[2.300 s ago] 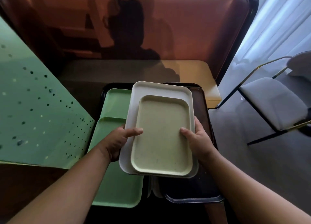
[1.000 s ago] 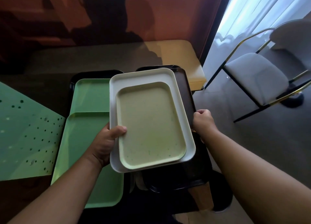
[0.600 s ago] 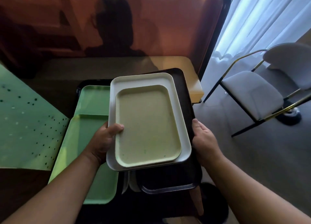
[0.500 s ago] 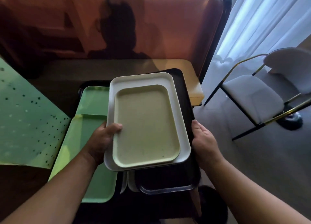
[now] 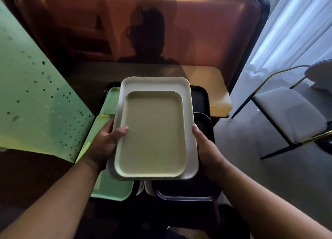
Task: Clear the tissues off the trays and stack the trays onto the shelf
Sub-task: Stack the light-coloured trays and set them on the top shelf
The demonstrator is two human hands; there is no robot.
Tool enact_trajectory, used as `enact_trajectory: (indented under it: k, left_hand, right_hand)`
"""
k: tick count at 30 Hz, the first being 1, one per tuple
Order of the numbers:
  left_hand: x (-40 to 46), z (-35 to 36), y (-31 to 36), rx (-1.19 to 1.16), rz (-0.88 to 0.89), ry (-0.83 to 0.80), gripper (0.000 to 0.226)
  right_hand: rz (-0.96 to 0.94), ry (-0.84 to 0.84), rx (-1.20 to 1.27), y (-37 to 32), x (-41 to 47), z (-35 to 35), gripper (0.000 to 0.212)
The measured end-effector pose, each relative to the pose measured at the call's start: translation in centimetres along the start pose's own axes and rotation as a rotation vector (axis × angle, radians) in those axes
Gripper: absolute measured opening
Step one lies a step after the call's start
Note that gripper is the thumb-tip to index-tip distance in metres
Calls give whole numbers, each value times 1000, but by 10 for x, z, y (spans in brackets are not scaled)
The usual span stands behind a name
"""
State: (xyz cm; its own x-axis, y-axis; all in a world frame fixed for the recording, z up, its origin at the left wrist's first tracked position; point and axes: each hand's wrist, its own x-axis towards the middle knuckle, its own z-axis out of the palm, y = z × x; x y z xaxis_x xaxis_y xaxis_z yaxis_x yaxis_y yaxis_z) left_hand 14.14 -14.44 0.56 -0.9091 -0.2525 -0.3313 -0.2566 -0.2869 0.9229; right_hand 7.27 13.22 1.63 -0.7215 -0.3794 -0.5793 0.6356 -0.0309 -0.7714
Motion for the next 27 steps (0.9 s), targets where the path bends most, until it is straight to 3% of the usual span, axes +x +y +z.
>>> enact_trajectory:
  k: [4, 8, 12, 17, 21, 23, 25, 27]
  left_hand:
    - [-11, -13, 8, 60, -15, -2, 65]
    - [-20, -33, 9, 83, -73, -10, 66]
    - [-30, -46, 15, 164, -81, 44, 48]
    - [-36, -66, 26, 233, -73, 91, 19]
    - [-34, -92, 30, 248, -151, 182, 51]
    - [-24, -110, 17, 256, -238, 181, 56]
    - [-12, -128, -8, 591, -321, 197, 41]
    - [-9, -137, -38, 1023, -409, 175, 54]
  right_hand:
    - [-99, 64, -244, 11, 10, 19, 46]
    - [-134, 139, -268, 19, 12, 37, 35]
    - [-96, 114, -270, 27, 14, 57, 27]
    - [-13, 107, -195, 30, 17, 86, 56]
    - [5, 174, -134, 46, 18, 103, 49]
    - [10, 206, -86, 54, 14, 105, 46]
    - [14, 240, -24, 59, 9, 102, 48]
    - [14, 278, 23, 62, 6, 98, 58]
